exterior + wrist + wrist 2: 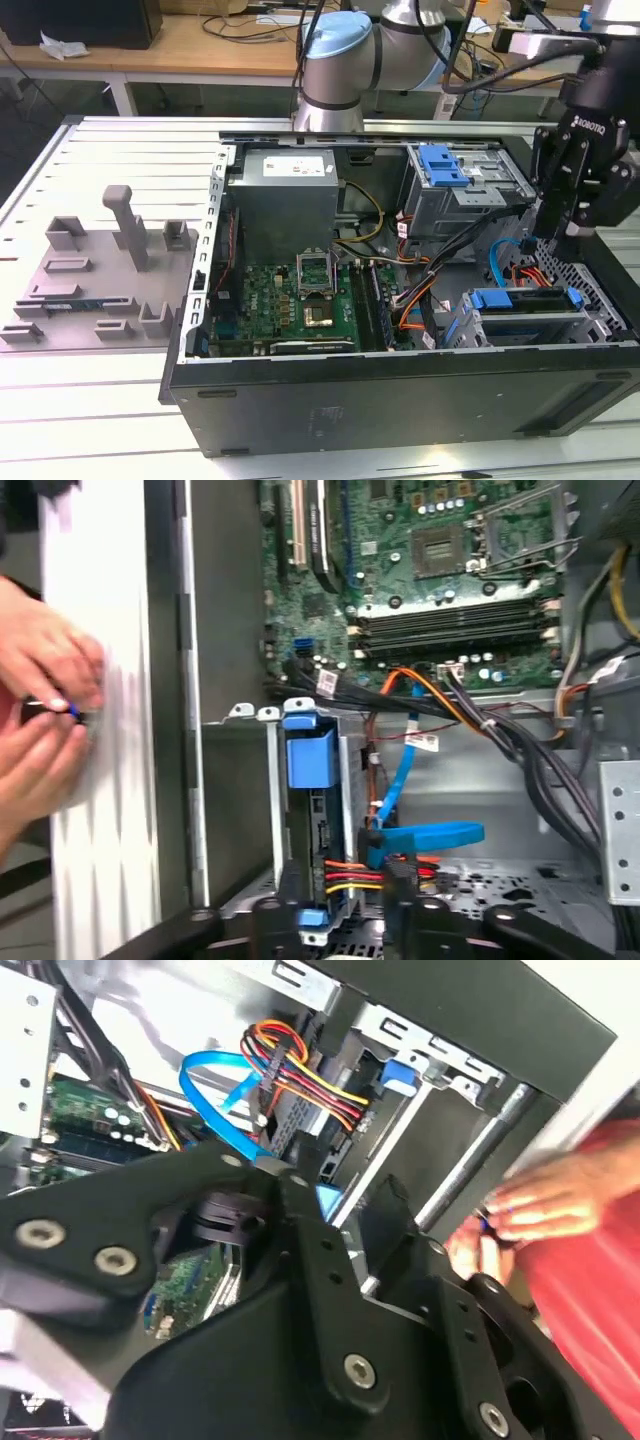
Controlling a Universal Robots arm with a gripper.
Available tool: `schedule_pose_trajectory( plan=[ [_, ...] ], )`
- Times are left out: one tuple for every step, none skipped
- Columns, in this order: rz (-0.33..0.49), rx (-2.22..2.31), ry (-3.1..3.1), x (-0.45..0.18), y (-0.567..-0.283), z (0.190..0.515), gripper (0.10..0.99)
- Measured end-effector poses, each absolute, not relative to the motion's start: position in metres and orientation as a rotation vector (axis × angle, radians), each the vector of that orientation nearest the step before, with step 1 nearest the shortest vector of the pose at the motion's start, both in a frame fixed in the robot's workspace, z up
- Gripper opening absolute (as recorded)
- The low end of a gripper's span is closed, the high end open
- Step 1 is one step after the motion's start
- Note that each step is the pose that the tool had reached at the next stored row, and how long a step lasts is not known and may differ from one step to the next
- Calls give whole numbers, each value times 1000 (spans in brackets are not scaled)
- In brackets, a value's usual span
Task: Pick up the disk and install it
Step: 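Insert the second disk wire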
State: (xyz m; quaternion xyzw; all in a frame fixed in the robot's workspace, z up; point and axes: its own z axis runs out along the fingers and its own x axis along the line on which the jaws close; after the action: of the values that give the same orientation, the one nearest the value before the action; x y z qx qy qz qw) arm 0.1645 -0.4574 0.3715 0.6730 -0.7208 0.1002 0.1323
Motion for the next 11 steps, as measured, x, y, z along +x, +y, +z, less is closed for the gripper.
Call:
schedule_pose_trajectory(
  plan=[
    [306,1943,-2081,164,-453,372,392],
    [313,1937,-2075,164,-448,371,392],
    [318,1933,-2070,164,-443,372,392],
    [320,1931,-2068,164,-441,371,392],
    [323,1929,-2066,164,-439,371,392],
    [331,1924,-2061,163,-436,371,392],
    [336,1920,-2057,162,-436,370,392],
    [346,1914,-2051,161,-435,369,392],
    [355,1909,-2046,160,-435,369,392],
    [363,1903,-2041,159,-434,369,392],
    [376,1895,-2034,158,-433,368,392]
  ],
)
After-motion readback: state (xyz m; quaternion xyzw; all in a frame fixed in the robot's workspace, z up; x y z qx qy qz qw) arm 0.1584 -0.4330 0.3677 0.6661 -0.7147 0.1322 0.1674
